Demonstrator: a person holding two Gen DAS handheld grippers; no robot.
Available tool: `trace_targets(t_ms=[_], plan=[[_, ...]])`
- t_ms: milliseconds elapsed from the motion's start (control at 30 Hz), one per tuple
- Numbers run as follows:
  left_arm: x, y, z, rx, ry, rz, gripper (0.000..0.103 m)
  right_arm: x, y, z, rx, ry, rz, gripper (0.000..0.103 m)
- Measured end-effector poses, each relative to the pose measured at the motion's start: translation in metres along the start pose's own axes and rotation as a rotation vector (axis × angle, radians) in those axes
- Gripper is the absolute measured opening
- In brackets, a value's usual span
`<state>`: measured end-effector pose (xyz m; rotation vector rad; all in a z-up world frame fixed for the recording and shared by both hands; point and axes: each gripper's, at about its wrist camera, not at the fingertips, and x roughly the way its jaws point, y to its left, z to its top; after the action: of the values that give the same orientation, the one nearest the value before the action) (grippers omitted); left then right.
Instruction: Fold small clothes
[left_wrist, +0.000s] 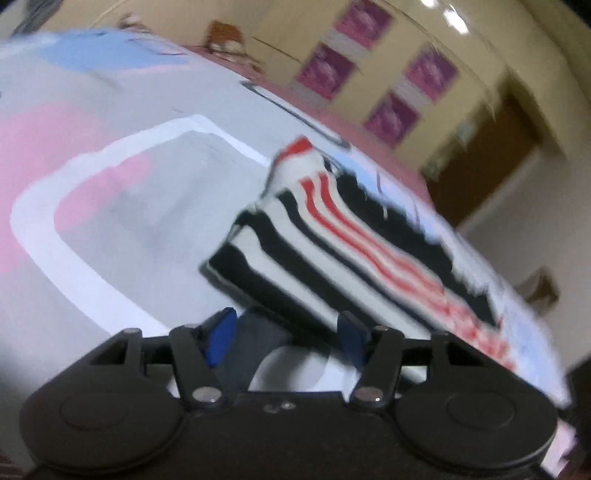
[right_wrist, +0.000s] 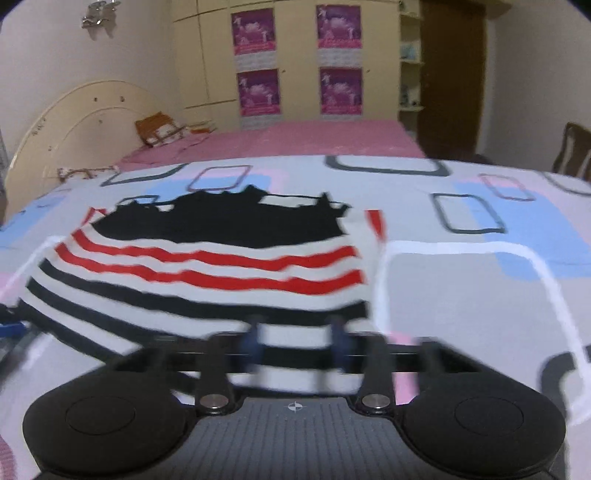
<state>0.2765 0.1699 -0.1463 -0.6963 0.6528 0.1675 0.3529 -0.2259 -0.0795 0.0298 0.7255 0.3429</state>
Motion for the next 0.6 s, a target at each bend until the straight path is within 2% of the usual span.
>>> trace_targets(t_ms=[33,67,167,300,367,433,467,533,600], plan=[[0.004,0.004,0.002,-0.056,-0.011,-0.029,0.059,0.004,0.004,0.004,0.008,-0.002,0.02,0.007],[0.01,0.006,0.005,-0.097,-0.015,-0.044,0.059,0.009,0.009,0.009,0.013,-0.002,0.037,0.007],[0.025,0.009,0.015,-0.135,-0.046,-0.062,0.054,0.029,0.028,0.024,0.01,0.015,0.089,0.007],[0.048,0.012,0.031,-0.188,-0.055,-0.067,0.036,0.064,0.053,0.036,-0.011,0.057,0.129,0.007],[0.056,0.014,0.037,-0.212,-0.053,-0.071,0.032,0.08,0.06,0.039,-0.005,0.071,0.14,0.007],[0.06,0.015,0.043,-0.225,-0.03,-0.08,0.018,0.091,0.066,0.042,0.003,0.077,0.154,0.003],[0.059,0.013,0.045,-0.238,-0.029,-0.103,0.017,0.093,0.07,0.044,0.0,0.074,0.167,0.0],[0.045,0.005,0.05,-0.207,-0.074,-0.182,0.016,0.094,0.079,0.047,-0.011,0.061,0.192,0.0],[0.041,0.004,0.052,-0.185,-0.071,-0.163,0.016,0.102,0.089,0.044,-0.042,0.081,0.2,0.0]])
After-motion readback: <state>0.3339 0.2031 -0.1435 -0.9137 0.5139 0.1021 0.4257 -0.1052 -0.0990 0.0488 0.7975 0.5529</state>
